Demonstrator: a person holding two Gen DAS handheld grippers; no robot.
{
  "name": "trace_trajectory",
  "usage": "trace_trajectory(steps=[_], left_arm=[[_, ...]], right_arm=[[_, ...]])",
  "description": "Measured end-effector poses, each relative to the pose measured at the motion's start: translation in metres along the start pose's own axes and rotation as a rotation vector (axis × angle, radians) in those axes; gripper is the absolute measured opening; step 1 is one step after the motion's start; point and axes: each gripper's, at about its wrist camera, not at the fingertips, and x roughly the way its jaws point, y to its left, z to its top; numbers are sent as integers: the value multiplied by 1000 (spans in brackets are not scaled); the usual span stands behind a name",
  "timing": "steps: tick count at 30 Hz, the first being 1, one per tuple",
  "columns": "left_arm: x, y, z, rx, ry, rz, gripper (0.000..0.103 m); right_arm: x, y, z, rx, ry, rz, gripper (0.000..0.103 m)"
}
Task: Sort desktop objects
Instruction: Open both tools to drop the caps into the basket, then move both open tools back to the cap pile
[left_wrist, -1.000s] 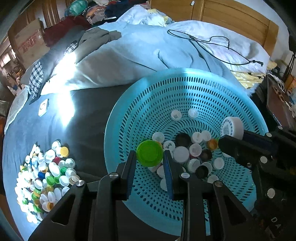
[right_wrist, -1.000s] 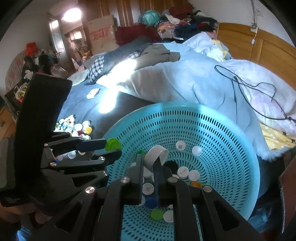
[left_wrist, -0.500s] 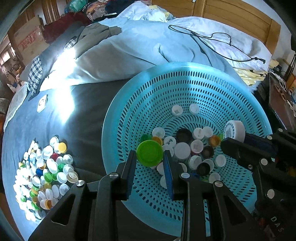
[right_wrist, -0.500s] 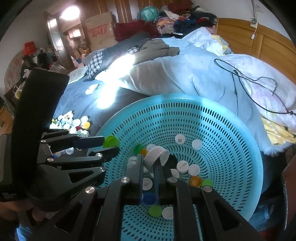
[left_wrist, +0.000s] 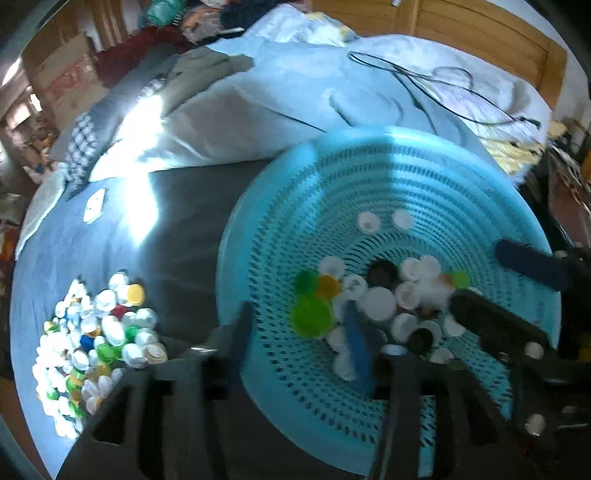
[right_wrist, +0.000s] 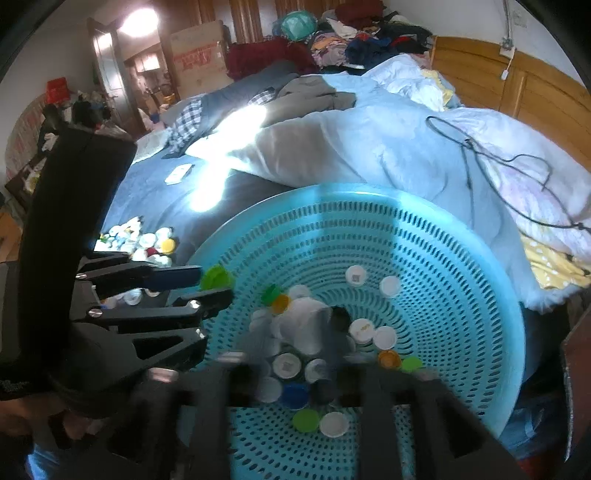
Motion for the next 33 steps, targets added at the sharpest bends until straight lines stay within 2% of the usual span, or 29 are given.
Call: trace_trajectory(steps=[1,2,5,8,11,15,18,21,23,28,33], left_arm=[[-2,3,-1,-8,-8,0,57],[-3,6,-1,-11,-10,1,57],[-8,18,-4,-31,-30,4,57],[-21,43,-15,-89,-89,14,57],[-43,92,-43,-199,-202,49,57],[-60,188,-108,-414,-287,184,57],[-61,263,-167,-570,-278,312,57],[-54,316,-216,-670,-232,371,57],[-51,338,-243,-699,-224,387,57],[-33,351,-271,-696,-211,350,57],[-19,362,-283,-755,-202,349,57]], right_arm=[[-2,-2,1,4,-7,-3,62],[-3,-3,2,8,-12,-4,65],[-8,-1,4,8,-32,-11,65],[-11,5,6,-1,-51,3,66],[-10,11,6,-9,-58,27,68],[1,28,0,-36,-29,60,68],[13,46,-5,-60,-5,93,68],[25,70,-8,-101,19,119,68],[30,84,-11,-125,30,134,68],[45,125,-17,-206,63,159,68],[57,150,-21,-250,94,165,68]])
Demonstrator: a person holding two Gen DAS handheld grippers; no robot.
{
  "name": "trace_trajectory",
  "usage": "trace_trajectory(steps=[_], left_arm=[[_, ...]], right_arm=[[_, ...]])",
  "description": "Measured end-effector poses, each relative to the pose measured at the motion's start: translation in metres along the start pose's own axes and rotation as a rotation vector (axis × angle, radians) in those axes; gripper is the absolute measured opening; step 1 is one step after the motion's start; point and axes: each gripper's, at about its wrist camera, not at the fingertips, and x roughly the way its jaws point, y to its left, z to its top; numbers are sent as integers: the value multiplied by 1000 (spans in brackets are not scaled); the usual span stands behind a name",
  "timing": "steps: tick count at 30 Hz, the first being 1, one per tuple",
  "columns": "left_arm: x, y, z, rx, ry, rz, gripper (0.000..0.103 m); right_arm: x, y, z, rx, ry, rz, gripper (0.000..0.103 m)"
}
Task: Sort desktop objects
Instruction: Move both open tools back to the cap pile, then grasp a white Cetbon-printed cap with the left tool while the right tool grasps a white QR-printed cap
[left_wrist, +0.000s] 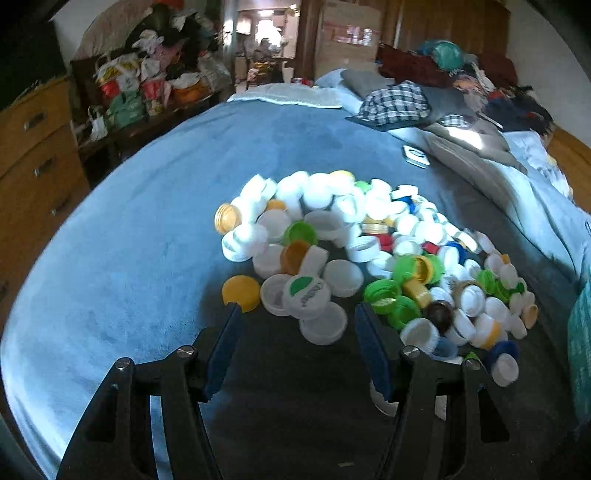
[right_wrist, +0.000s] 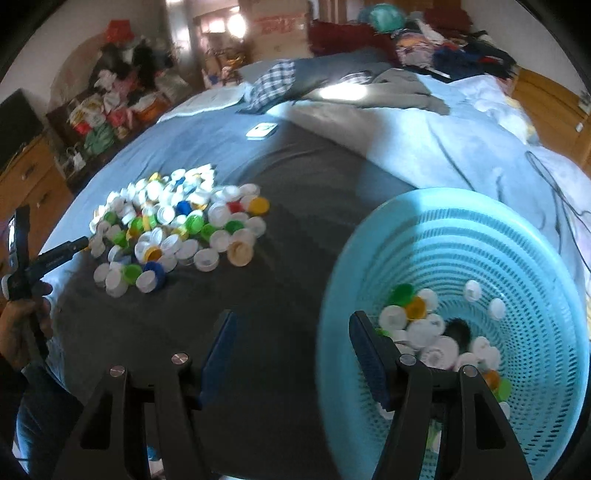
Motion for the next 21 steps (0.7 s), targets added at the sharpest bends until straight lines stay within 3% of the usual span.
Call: trace_trajectory(steps=[7,8,9,10,16,21], left_arm=[[16,-2,2,43,7,-7,55],[18,-2,3,49,11,-5,52],[20,-2,3,48,17,-7,32],[22,-1,3,46,31,-18,26],[5,-2,1,51,-16,-46,26],[-10,2,-2,19,-56,-56,26]], right_arm=[[13,23,4,-39,14,-2,68],[11,25,5,-42,5,-1,68],[9,29,7,-50,-8,1,68],[8,32,8,-56,-17,4,68],[10,53,15,-65,-64,69,56],[41,65,18,-37,-37,122,52]])
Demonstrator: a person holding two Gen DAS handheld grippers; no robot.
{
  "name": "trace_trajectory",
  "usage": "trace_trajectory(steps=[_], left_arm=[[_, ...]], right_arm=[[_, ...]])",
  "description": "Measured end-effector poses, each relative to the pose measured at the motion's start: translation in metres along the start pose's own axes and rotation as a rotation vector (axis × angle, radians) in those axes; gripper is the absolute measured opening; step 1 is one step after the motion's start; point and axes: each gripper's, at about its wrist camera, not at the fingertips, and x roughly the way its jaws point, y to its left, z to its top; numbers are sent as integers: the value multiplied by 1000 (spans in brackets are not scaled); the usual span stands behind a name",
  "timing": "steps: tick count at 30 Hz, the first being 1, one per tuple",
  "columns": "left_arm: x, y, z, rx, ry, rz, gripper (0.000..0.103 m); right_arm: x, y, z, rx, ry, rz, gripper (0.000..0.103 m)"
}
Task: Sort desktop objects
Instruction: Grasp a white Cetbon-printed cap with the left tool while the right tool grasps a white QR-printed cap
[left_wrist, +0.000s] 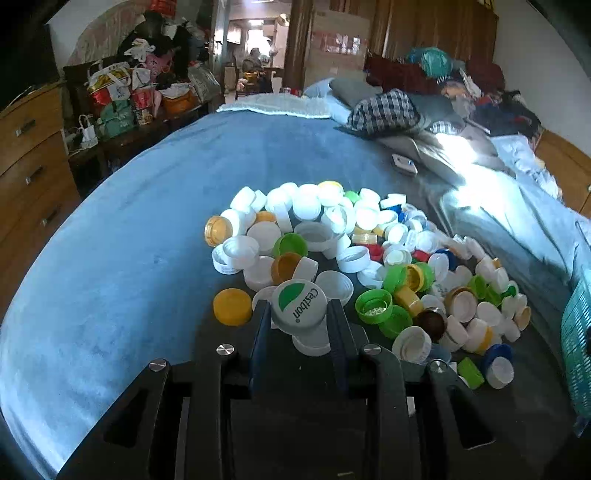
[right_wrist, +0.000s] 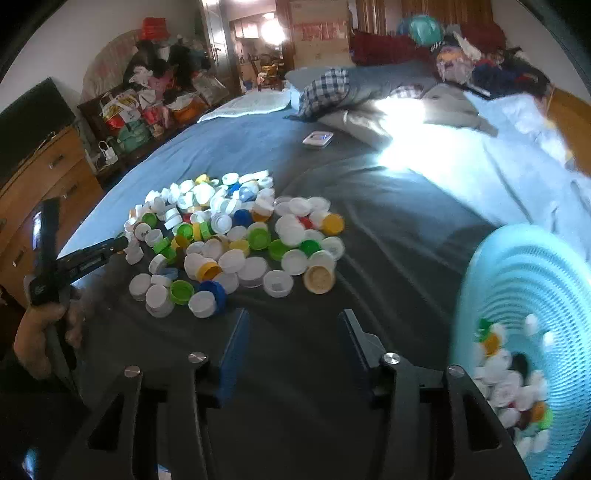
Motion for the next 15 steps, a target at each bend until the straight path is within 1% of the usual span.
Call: trace_trajectory(steps=[3,5,6,7,9,12,15], left_arm=[[-4,1,1,-13,-7,-19,26],[-7,1,3,-12,-14,-22,26],[-9,1,4,-13,-17,-24,26],[-10,2,4,-16,-19,-26,26],[-12,4,7,-27,-24,-32,26],[-16,4,10,-30,-35,-39,26],[-20,4,12,-35,-33,-47,26]], right_arm=[[26,-1,4,24,20,-4,51],[49,-4,7,50,64,6,51],[54,-3,8,56,72,8,51],[56,-1,9,58,70,21,51],[62,7,13,52,78,74,51],[78,14,16,33,99,56,50],[97,11,19,45,130,38,50]])
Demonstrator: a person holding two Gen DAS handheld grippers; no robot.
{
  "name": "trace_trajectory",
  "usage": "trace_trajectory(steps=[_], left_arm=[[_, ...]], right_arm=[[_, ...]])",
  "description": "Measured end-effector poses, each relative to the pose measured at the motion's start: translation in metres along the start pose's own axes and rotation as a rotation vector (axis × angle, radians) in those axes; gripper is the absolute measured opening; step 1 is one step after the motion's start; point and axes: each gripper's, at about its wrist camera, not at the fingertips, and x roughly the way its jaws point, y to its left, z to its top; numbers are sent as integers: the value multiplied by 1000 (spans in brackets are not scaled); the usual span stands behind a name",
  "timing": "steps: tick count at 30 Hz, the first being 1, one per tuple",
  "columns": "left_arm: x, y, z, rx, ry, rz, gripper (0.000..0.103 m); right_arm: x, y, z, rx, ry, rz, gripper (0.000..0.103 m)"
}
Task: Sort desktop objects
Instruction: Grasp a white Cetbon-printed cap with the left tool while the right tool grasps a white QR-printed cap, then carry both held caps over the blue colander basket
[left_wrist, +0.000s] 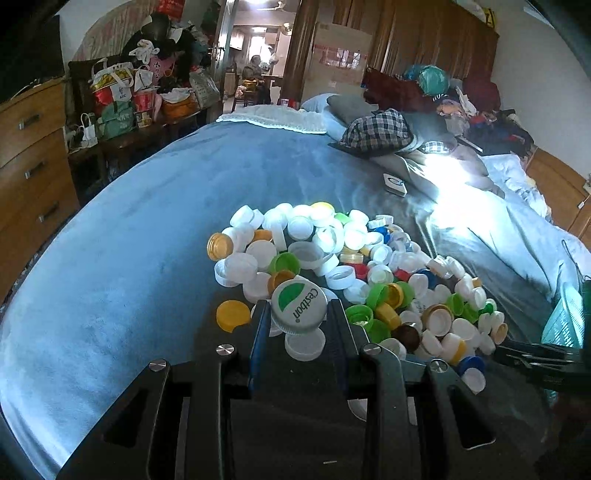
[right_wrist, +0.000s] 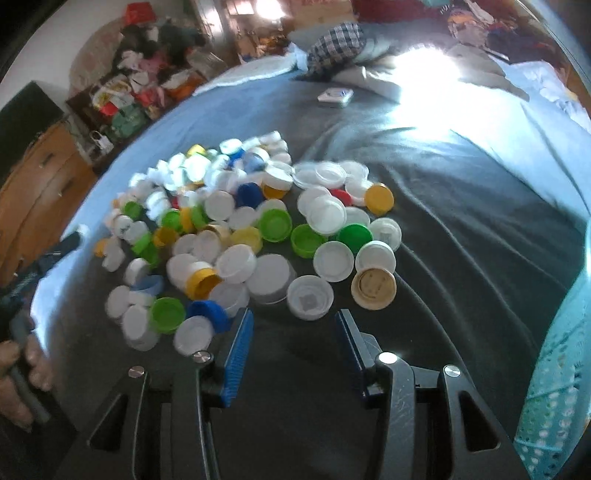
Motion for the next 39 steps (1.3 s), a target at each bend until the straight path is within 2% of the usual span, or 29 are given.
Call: trace_trajectory(steps=[6,7,8,10,16,27,31,39], left_arm=[[-12,-7,1,4,-4,-7,26],[-13,-9,1,8,-2,-7,26],[-15,-11,1,13,0,-7,26],[-19,-19,-1,27,10,-4,26],[-33,-51,-5,81,38,25,26],[-69,-138,-14,242,16,24,26],[-81,-157,-10,293,-17,48,26],[-88,-174,-2,316,-36,77,26]], right_arm=[[25,-5,5,-9,9,-19,50],[27,-5,4,-7,9,-14,47],[29,-6,3,-5,15,-12,35],[25,-6,-1,-13,3,-29,34],[-33,7,-13,-35,-82,-74,34],[-137,40,-17,-110,-219,-111,35],[-161,43,-18,-110,-263,-99,35],[-185,40,-24,-107,-309,-92,35]])
